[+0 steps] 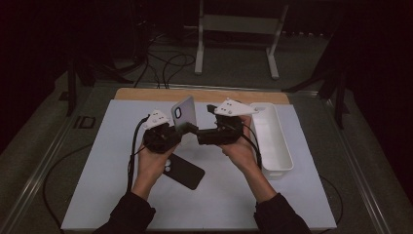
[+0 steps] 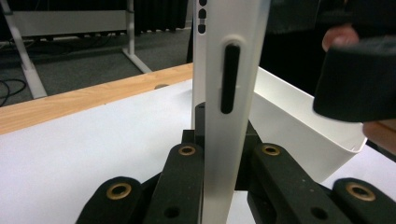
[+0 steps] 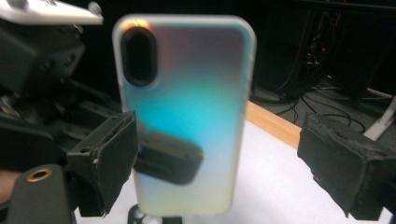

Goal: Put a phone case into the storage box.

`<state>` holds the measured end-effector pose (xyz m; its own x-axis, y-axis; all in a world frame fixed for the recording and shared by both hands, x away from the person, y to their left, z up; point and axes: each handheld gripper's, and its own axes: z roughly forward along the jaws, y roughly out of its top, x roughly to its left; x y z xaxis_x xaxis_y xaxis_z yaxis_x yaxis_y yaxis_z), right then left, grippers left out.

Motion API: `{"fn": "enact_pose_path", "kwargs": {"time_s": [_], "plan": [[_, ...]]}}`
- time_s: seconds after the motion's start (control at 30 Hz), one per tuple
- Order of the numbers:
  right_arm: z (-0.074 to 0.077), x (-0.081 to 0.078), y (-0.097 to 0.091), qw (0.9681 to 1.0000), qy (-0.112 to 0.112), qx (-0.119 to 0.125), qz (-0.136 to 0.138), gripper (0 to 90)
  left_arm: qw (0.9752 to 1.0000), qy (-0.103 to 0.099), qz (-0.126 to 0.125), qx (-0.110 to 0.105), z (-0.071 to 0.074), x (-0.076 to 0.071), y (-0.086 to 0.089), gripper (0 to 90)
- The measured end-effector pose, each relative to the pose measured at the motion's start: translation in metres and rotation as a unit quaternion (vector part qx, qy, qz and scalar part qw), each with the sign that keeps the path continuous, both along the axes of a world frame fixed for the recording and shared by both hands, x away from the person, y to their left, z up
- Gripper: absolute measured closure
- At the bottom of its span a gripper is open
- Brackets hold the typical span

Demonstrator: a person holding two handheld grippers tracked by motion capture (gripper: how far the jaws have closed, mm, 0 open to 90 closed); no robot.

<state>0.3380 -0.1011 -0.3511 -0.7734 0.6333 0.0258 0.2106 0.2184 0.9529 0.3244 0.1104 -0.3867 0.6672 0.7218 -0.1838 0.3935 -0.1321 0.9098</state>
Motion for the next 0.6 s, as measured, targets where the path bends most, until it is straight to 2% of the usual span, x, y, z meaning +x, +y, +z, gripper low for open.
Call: {"fn": "enact_pose_path", "kwargs": {"time_s": [0.3,0.43,0.6], "plan": [[0.012,0.001,0.018,0.9999,-0.006,0.0,0.008,12.6,1.0,0.001,-0.004,0.009,-0.004,-0.002,-0.005,86.1],[0.012,0.005,0.025,0.9999,0.002,0.005,0.01,12.7,0.9999,0.002,-0.008,0.015,-0.006,-0.003,-0.008,86.1],[0.009,0.008,0.029,1.0,0.005,-0.002,0.002,14.3,0.9997,0.002,-0.011,0.02,-0.006,-0.003,-0.009,86.0]]}}
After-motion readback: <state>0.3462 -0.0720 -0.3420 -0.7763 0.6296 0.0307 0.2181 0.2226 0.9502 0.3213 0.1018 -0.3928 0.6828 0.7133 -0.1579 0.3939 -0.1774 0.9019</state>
